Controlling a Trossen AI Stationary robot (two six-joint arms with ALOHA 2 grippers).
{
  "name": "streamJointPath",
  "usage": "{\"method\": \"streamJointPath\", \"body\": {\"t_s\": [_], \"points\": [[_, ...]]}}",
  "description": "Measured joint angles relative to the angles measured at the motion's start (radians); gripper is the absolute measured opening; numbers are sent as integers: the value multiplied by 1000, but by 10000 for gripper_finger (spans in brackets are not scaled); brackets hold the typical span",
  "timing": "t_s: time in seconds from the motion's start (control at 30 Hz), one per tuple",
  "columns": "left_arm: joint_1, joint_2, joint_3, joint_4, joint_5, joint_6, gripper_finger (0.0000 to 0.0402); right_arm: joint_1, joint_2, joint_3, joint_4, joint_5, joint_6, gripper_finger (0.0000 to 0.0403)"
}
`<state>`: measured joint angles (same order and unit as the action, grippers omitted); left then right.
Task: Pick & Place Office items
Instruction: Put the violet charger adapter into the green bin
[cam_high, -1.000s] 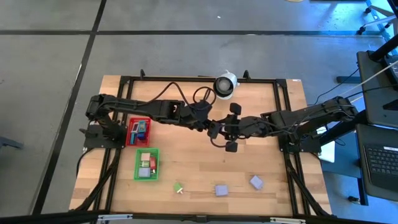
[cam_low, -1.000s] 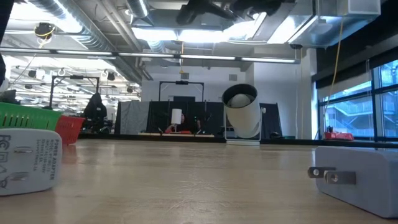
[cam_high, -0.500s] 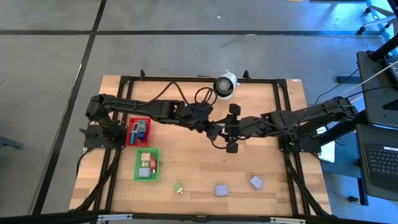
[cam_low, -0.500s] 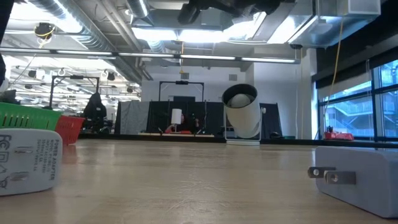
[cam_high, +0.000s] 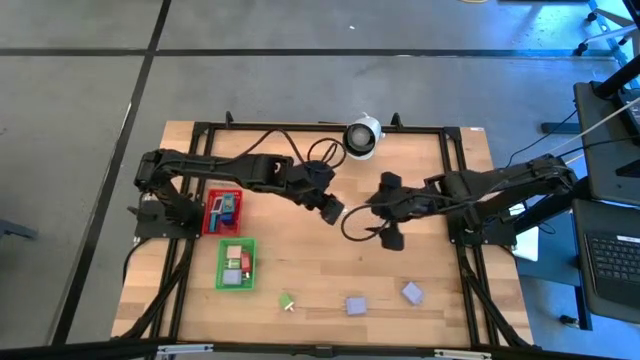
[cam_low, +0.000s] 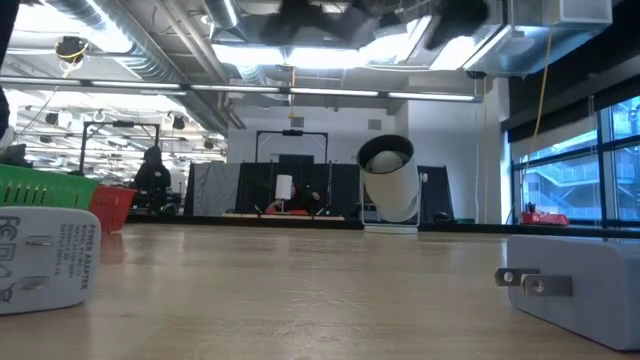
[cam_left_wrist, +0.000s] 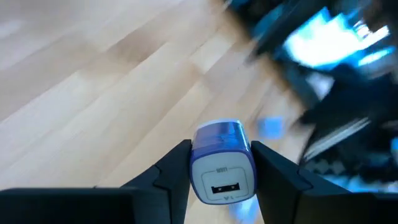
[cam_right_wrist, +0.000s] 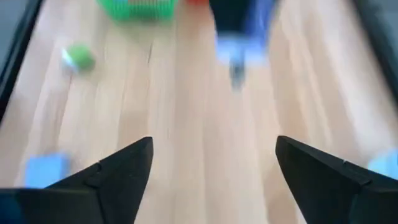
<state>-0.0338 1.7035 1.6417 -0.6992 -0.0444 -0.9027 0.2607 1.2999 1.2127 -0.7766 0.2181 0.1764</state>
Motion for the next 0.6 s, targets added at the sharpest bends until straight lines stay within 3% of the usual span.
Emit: {"method": "streamJointPath", "body": {"t_s": [0.13,0.4,0.47,0.6], "points": [[-32,-29,0,-233,23,12,138,0,0,56,-184,-69,155,345],[-223,-38,-1,-793,24,-150,138,16,2,-1,-227,-105,288,345],[-274,-35,-7,-864,33,-226,138,18,2,-25,-223,-106,288,345],[-369,-34,-77,-853,116,-341,138,18,2,-71,-202,-105,288,345]]}}
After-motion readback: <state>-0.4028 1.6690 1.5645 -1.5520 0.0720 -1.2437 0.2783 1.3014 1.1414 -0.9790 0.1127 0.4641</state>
